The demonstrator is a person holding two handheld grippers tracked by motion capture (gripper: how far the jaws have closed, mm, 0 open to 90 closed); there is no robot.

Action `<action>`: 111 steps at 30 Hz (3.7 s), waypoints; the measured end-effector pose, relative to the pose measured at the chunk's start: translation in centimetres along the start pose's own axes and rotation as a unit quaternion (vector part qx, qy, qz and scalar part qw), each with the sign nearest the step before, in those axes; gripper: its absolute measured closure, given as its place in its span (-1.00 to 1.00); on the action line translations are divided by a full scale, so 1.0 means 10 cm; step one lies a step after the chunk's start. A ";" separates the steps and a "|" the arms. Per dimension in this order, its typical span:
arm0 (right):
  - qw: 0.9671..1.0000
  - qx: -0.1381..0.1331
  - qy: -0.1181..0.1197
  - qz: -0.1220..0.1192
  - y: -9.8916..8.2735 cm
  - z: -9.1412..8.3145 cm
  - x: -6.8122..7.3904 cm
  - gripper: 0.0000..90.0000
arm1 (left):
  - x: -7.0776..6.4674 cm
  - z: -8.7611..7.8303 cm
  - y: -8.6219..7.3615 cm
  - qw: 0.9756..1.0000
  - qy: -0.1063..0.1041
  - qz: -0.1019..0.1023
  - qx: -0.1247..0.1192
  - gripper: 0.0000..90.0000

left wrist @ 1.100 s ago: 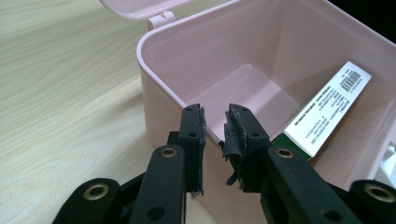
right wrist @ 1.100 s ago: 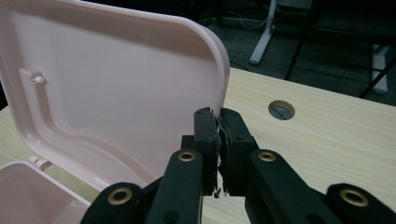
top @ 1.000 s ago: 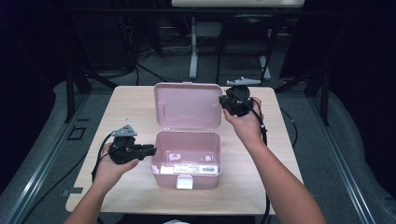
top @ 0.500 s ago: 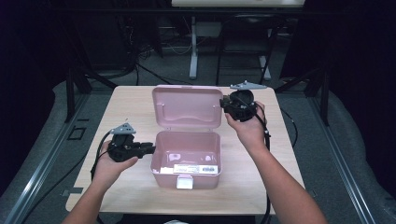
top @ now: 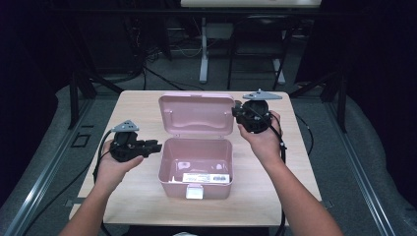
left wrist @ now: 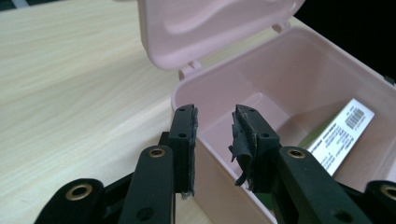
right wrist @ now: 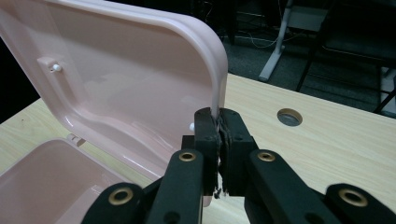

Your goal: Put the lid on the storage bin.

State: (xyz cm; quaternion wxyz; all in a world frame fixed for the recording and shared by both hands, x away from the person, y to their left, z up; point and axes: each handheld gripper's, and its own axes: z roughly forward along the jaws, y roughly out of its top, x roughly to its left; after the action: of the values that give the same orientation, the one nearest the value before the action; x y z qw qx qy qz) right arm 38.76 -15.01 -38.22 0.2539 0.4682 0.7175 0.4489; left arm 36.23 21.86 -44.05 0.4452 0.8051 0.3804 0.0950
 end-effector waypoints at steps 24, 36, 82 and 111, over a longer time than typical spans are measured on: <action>1.000 -0.003 0.006 -0.003 -0.05 -0.07 0.03 0.93 | 0.06 -0.15 0.61 0.998 0.044 0.009 -0.044 0.56; 1.000 -0.007 0.009 -0.005 -0.07 -0.09 0.03 0.93 | -0.02 -0.09 0.90 0.994 0.080 0.029 -0.067 0.53; 0.999 -0.019 0.039 0.029 -0.22 -0.17 0.02 0.84 | -0.17 -0.16 0.87 0.992 0.098 0.032 -0.066 0.76; 0.998 -0.014 0.061 0.031 -0.30 -0.28 0.04 0.77 | -0.27 -0.28 0.72 0.995 0.079 0.035 -0.057 0.73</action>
State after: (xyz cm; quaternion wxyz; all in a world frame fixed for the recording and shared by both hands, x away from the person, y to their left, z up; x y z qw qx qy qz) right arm 35.04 -16.24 -39.57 0.2017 0.4584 0.7105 0.4943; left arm 36.77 19.54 -36.23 0.4552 0.7813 0.3800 0.1950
